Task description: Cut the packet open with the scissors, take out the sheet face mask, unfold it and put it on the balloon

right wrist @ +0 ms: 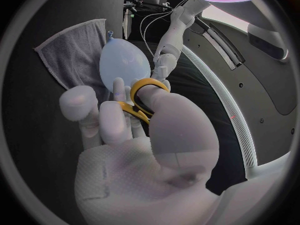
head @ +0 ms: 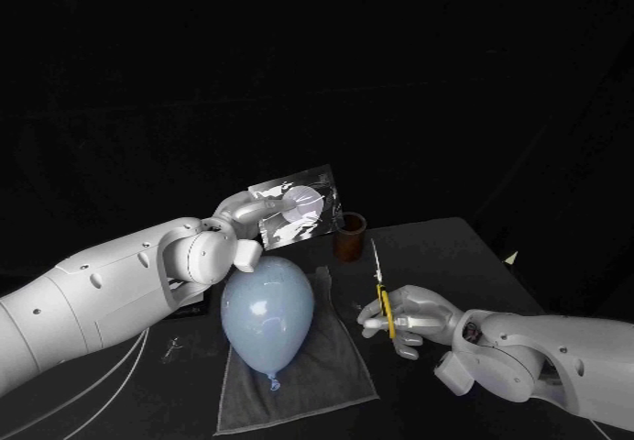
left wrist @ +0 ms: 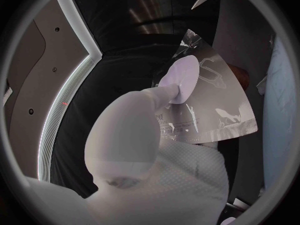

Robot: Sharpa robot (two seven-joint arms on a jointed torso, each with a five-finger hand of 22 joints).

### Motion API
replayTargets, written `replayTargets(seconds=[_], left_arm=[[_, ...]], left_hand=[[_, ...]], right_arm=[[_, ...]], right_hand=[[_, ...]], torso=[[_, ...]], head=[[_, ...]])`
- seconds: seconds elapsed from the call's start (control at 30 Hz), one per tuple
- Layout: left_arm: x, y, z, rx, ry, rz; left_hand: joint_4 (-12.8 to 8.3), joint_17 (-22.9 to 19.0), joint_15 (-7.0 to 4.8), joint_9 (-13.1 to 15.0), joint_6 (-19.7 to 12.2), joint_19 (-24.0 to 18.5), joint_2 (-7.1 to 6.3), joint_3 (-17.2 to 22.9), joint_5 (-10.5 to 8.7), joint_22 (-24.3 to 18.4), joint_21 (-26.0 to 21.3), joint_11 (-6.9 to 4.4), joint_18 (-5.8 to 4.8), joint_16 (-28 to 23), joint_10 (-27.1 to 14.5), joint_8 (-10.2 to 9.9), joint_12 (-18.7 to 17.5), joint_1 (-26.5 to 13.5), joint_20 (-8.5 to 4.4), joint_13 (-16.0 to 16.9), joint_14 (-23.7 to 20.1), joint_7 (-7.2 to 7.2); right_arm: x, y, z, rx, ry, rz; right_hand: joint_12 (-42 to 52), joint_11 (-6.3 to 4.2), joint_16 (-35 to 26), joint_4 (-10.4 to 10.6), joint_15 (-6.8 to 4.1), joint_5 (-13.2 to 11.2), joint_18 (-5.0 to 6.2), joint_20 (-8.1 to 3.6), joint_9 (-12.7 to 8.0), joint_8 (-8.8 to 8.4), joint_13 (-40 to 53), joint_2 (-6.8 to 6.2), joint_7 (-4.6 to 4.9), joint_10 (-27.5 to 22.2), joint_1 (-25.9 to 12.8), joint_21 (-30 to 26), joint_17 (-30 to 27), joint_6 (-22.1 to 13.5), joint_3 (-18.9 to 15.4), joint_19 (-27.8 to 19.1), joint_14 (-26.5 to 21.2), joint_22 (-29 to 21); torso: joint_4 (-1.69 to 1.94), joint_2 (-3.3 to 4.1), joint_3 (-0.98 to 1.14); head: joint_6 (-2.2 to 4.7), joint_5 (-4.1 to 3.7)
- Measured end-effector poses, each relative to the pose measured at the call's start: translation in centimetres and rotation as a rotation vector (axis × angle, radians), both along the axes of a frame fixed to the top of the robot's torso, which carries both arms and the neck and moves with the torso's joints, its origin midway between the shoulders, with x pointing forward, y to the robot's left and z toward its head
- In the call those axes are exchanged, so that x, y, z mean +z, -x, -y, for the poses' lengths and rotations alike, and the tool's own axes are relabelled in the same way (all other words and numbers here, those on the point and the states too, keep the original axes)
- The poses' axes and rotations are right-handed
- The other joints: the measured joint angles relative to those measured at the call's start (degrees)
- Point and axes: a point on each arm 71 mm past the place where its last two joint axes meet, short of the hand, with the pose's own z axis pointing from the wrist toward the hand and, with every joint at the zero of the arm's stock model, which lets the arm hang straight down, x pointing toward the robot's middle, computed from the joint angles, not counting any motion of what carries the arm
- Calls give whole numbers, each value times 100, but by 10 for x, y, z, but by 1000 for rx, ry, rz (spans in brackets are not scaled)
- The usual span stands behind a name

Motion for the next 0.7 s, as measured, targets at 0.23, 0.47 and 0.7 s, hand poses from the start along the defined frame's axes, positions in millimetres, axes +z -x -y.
replayTargets(seconds=[0.23, 0.47, 0.7], left_arm=[[-1, 3, -1, 6, -40, 4], [-1, 4, -1, 5, -81, 26], [-1, 4, -2, 4, -114, 45]], left_hand=[[-3, 0, 0, 0, 6, 0, 6, 3, -1, 0, 0, 0, -6, 0, 0, -1, 0, -6, 0, 0, 0, 6], [-32, 8, 8, 2, 7, 0, -9, 32, 21, 5, 22, -20, -12, 0, 19, -5, 0, -21, 0, -1, 8, 7], [-48, 13, 9, 3, 7, 0, -24, 47, 22, 5, 22, -4, -17, 0, 34, 12, 0, -36, 0, -1, 8, 7]], right_arm=[[-4, 5, -5, 5, 17, 16], [-4, 3, -17, 3, 23, 38], [-2, -2, -25, -21, 19, 52]], right_hand=[[-143, 11, -110, 135, 26, 21, 81, 4, -75, -139, -42, -205, 92, -10, -207, -205, -158, -134, -135, -65, -26, -148], [-166, 103, -189, 251, 103, 21, 89, 84, -141, -257, -67, -394, 172, -191, -374, -424, -252, -217, -316, -145, -103, -298], [-165, 228, -232, 357, 217, 21, 103, 179, -230, -433, -105, -503, 303, -603, -413, -743, -371, -471, -624, -281, -218, -518]], torso=[[5, 1, -10], [14, 7, -10], [12, 7, -10]], head=[[-64, -49], [12, -36], [73, 20]])
